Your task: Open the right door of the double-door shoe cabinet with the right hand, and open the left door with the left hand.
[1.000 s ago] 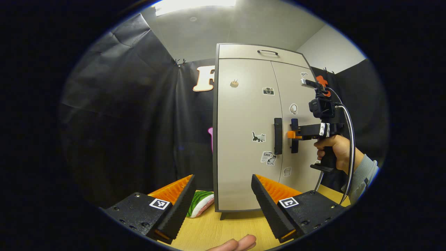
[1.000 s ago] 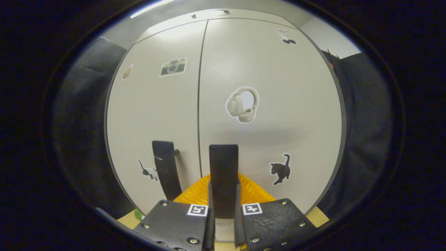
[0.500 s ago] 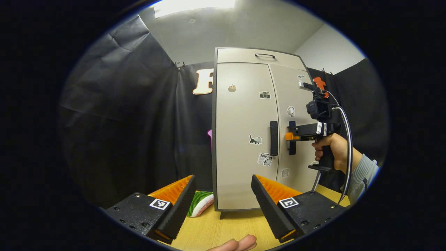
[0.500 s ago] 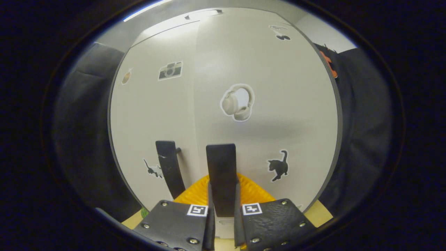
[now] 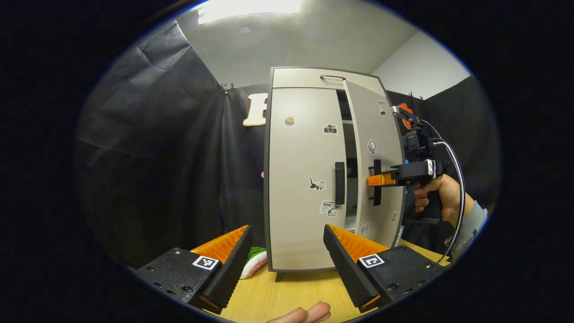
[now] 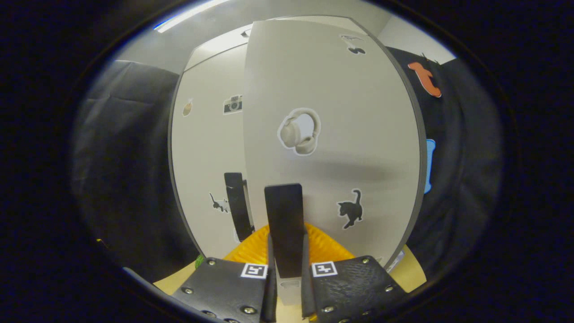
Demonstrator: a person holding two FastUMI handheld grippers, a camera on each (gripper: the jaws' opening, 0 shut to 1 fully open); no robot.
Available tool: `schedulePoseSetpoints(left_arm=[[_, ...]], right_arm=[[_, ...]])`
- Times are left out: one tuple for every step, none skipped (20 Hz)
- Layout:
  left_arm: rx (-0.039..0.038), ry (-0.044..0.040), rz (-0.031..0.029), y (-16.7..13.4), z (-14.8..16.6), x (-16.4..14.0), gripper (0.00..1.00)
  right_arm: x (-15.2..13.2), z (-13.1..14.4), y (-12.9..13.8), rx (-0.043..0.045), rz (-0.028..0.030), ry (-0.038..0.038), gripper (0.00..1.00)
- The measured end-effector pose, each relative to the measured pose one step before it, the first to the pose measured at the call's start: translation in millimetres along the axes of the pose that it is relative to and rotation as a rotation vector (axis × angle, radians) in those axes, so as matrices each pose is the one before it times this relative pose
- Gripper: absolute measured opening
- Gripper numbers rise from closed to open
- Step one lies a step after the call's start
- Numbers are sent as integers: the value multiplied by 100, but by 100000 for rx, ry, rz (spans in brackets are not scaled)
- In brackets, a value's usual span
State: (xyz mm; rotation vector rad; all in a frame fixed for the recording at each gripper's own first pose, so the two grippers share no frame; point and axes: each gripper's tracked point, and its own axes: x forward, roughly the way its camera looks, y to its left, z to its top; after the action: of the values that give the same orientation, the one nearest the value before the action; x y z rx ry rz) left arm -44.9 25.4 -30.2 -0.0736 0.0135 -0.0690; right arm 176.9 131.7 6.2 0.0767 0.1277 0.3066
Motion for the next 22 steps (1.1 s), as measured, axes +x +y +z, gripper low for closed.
schedulePoseSetpoints(left_arm=[[96,113,-600,-308,79,-178,98],[102,-30,-471,-195,60,-200,98],[87,-57,-156,-125,109,-120,98],[206,-161,203,11,41,-82,98],[-35,-281,420,102,162,-64,98],[-2,-123,310,38,8,-131,98],[-144,-122,177,95,53,-104,98],[-371,211,189,10,-143,-16,97],[-418,170,-201,-58,8,-90,97],[-332,200,-147,-72,-153,-31,97],[-329,193,-102,-58,-56,-20,97],[-108,443,-567,-131,-216,-28,98],[-14,-65,-817,-231,-24,-13,98],[-251,36,-200,-65,-112,24,98],[-584,338,329,33,-117,26,97],[-212,413,-50,-126,-181,94,98],[282,408,-150,-173,-134,31,98],[451,239,-296,-218,-66,-111,98],[245,130,-771,-291,-17,-77,98],[-89,-20,-868,-364,-64,-23,98],[-212,-309,-612,-268,156,-82,98],[-96,-299,-404,-228,50,-156,98]], right_arm=[[-247,-57,-91,-474,334,172,22],[-304,17,-126,360,251,193,22],[-462,-144,-85,240,372,385,22],[-368,-61,-157,-11,548,206,22],[-419,-26,-158,70,605,69,21],[-346,1,-159,265,459,-85,22],[-382,-2,-210,990,303,121,22],[-281,-25,-203,208,197,49,22],[-313,80,-228,-1254,339,-412,22],[-324,-45,-133,-244,223,-320,22],[-319,35,-210,-140,413,-216,22],[-308,-35,-153,289,394,-245,22],[-243,64,-203,199,172,-324,21],[-194,71,-248,-777,-114,-454,21],[-273,85,-247,-496,-225,-164,22],[-291,-52,-187,-479,-117,-196,21],[-372,39,-263,-128,113,-152,21],[-308,-53,-297,440,131,-274,21],[-190,33,-230,355,149,-94,21],[-153,50,-203,-239,88,-227,21],[-190,65,-218,438,-137,-77,21],[-163,-67,-205,324,-195,86,21]])
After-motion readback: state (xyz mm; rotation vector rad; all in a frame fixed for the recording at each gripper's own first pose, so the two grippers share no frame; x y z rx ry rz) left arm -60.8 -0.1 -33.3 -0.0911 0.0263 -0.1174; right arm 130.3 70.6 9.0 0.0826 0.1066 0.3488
